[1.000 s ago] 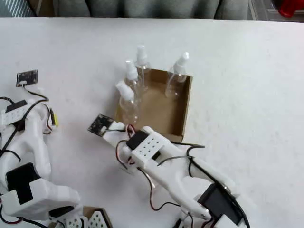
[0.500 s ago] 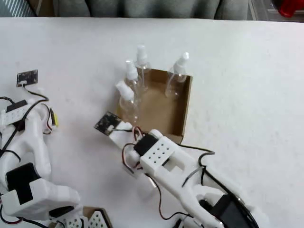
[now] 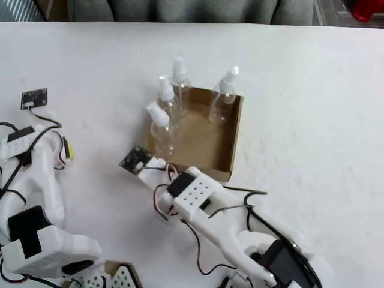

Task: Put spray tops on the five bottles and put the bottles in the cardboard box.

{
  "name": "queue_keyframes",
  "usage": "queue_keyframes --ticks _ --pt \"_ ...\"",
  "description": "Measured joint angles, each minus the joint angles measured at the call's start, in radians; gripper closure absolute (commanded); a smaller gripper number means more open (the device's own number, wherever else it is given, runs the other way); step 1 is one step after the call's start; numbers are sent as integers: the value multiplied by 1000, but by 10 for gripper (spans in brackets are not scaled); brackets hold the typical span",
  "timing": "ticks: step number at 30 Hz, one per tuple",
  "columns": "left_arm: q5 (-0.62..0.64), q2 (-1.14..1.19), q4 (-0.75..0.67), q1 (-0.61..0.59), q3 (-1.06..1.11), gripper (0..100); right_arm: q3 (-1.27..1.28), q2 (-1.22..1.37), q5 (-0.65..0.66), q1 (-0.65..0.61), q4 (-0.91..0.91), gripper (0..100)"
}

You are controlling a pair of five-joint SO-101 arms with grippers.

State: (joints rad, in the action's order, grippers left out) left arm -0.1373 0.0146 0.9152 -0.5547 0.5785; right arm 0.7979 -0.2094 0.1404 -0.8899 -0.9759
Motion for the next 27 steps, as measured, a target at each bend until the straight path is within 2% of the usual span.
queue_keyframes --ticks 3,8,10,19,24,27 --pt "0 0 0 0 0 976 0 0 0 3 0 780" --pt "0 0 0 0 0 976 0 0 0 6 0 993" --pt "0 0 0 0 0 976 0 0 0 8 -2 967" --pt "0 0 0 2 0 976 -60 -8 9 71 -121 982" --pt "0 0 0 2 0 976 -61 -129 83 89 -196 982" --pt "-11 0 0 2 0 976 -61 -235 94 141 -241 983"
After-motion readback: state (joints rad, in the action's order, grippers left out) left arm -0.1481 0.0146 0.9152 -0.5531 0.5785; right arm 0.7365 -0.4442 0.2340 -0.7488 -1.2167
